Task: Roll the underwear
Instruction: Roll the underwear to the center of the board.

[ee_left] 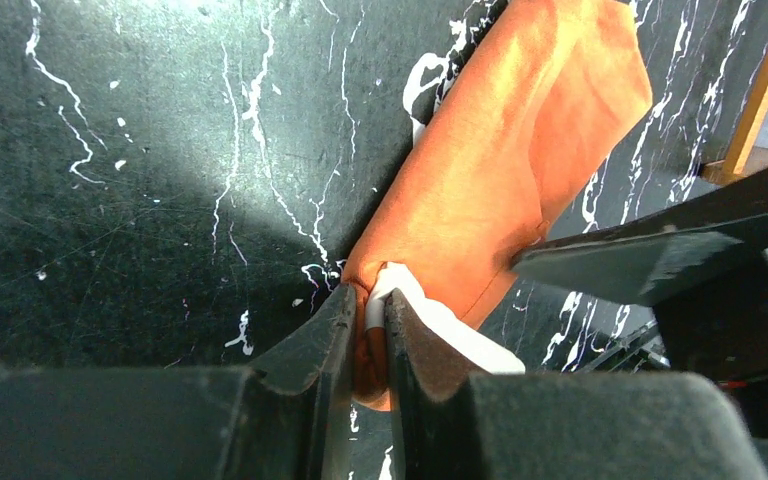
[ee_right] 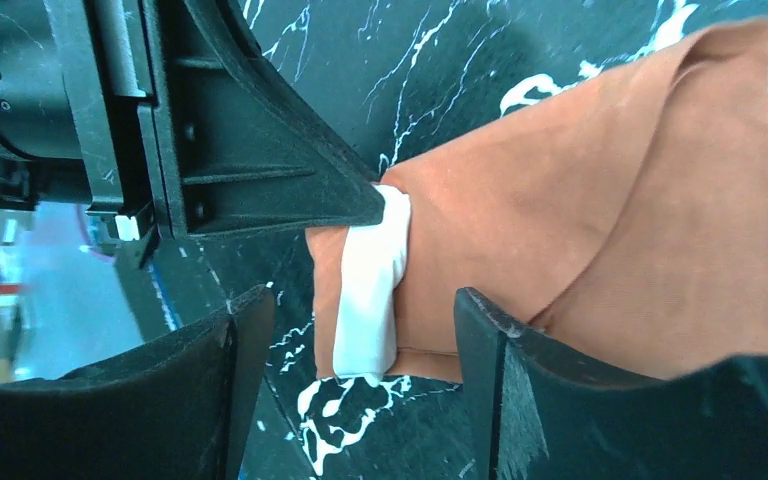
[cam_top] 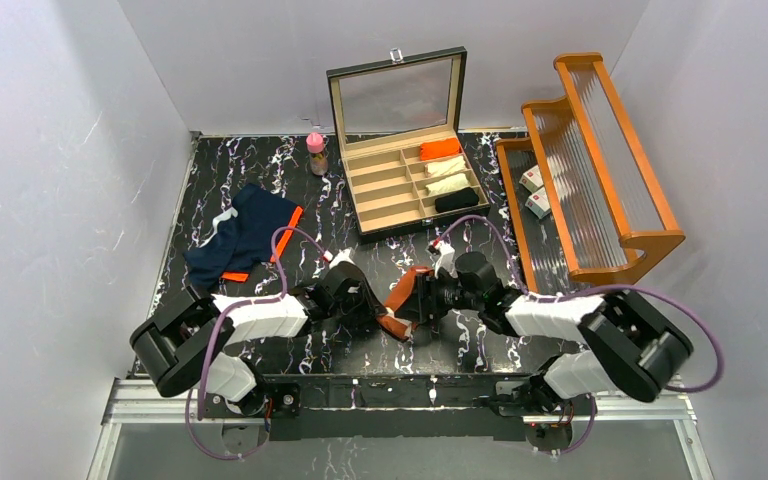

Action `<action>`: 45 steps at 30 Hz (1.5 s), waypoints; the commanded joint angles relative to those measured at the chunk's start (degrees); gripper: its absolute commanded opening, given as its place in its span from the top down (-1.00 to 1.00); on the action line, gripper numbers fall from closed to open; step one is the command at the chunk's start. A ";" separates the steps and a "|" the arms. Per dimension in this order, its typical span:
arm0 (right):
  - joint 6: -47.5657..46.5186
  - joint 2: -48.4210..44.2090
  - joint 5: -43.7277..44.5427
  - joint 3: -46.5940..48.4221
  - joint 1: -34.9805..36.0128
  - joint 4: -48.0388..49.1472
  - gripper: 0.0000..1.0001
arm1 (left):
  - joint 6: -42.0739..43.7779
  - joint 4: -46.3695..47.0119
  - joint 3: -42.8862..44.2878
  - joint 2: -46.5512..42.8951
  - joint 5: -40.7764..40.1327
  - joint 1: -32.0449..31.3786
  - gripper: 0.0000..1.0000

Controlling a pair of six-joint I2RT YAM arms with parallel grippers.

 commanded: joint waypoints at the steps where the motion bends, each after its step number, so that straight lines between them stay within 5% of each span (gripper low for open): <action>1: -13.42 -6.20 8.96 4.69 0.50 -17.12 -0.51 | 2.50 -10.65 0.34 -0.94 -3.93 -0.34 1.00; 9: -35.54 -13.48 23.42 5.04 16.72 -13.67 -0.38 | 2.13 -14.03 1.44 -3.16 -5.18 -0.34 1.00; 19: -49.10 -4.68 30.96 6.31 29.22 -7.20 -0.24 | 1.51 -14.03 1.16 -4.16 -5.39 -0.34 1.00; 25: -50.13 0.76 33.32 5.16 30.96 -1.69 -0.10 | 1.42 -14.08 1.25 -4.14 -5.35 -0.34 1.00; 33: -45.68 3.42 39.53 1.76 31.30 1.46 0.48 | 0.92 -16.62 0.56 -6.13 -6.33 -0.34 1.00; 38: -40.09 3.53 35.78 -0.19 31.29 3.75 0.81 | -0.14 -17.79 -0.55 -8.63 -7.42 -0.34 0.97; 45: -28.44 7.60 18.41 -0.93 28.08 15.43 0.95 | -2.34 -22.90 -1.79 -14.78 -10.24 -0.34 0.34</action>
